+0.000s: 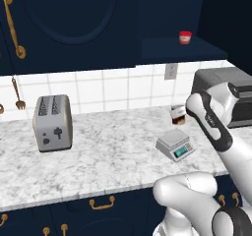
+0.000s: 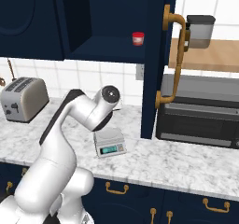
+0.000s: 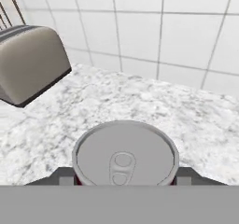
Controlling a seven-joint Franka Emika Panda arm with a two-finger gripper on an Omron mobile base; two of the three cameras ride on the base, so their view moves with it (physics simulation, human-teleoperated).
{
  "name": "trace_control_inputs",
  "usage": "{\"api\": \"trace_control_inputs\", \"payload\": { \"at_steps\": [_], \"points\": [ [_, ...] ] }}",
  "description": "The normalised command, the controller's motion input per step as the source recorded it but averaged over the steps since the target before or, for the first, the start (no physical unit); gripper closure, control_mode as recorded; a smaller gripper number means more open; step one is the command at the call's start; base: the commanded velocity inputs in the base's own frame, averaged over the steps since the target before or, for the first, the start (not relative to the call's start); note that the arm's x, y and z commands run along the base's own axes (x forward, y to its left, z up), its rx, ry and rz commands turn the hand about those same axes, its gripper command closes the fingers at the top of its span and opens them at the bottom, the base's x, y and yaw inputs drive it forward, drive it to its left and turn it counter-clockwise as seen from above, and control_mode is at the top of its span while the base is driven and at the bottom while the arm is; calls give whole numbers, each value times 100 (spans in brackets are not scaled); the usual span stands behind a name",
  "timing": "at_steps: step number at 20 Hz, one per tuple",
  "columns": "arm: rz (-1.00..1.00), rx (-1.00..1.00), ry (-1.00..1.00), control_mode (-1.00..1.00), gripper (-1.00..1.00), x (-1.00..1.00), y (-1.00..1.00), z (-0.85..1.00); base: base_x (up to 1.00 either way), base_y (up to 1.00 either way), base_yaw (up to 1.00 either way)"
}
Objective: Pick the canned food and place it on the digital scale for weighing, and close the cabinet.
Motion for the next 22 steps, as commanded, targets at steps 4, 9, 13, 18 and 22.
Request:
{"api": "trace_control_inputs", "payload": {
  "at_steps": [4,9,13,18,22],
  "points": [
    [30,-1,0,-100,100,24,-4,-60,0,0,0],
    [24,-2,0,-100,100,19,-1,-62,0,0,0],
    [10,0,1,-100,100,2,-14,-34,0,0,0],
    [7,1,-3,-100,100,0,-16,-19,0,0,0],
    [2,4,-13,-100,100,0,-4,-14,0,0,0]
  ]
}}
